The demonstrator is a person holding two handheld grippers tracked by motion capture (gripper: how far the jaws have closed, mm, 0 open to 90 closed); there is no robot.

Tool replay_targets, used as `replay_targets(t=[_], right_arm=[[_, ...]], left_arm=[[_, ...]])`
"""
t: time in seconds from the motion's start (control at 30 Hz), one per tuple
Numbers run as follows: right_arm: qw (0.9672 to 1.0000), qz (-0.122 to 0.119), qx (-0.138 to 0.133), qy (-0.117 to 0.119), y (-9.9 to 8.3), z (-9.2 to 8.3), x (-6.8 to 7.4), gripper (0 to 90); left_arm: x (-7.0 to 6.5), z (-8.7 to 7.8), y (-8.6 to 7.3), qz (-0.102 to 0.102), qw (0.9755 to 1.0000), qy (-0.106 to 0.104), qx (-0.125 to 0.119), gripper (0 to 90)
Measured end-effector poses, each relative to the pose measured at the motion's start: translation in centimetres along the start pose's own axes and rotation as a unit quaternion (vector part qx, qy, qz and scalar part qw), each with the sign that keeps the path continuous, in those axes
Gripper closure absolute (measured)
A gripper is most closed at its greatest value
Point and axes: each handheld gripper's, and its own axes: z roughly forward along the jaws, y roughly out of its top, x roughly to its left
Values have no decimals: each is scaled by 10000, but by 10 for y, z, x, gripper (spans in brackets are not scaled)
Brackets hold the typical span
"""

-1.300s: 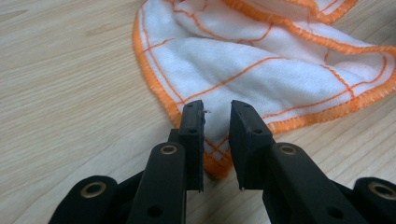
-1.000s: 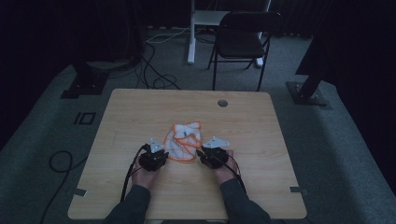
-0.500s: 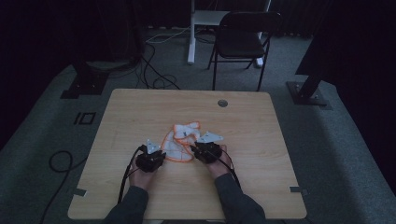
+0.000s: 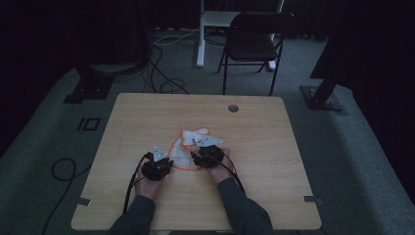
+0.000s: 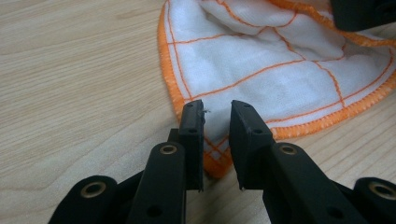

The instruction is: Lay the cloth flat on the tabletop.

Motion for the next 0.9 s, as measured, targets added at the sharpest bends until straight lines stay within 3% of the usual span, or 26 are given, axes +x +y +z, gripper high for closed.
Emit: replay_targets(t=[0.1, 0.13, 0.2, 0.37, 0.67, 0.9], right_arm=[[9999, -93, 57, -92, 2, 4, 2, 464], [9999, -109, 62, -105, 2, 5, 3, 496], [9998, -122, 67, -150, 3, 5, 1, 586], [10000, 23, -79, -11, 2, -5, -9, 863], [9999, 135, -96, 14, -13, -29, -31, 878], [9996, 227, -40, -174, -31, -56, -56, 876]], left_arm=[[0, 0, 0, 0, 10000, -1, 1, 762], [0, 0, 0, 0, 10000, -2, -2, 762], [1, 0, 0, -2, 10000, -8, 3, 762], [1, 0, 0, -5, 10000, -9, 1, 762], [3, -1, -1, -46, 10000, 12, 0, 764], [5, -3, -2, -80, 10000, 52, 3, 764]])
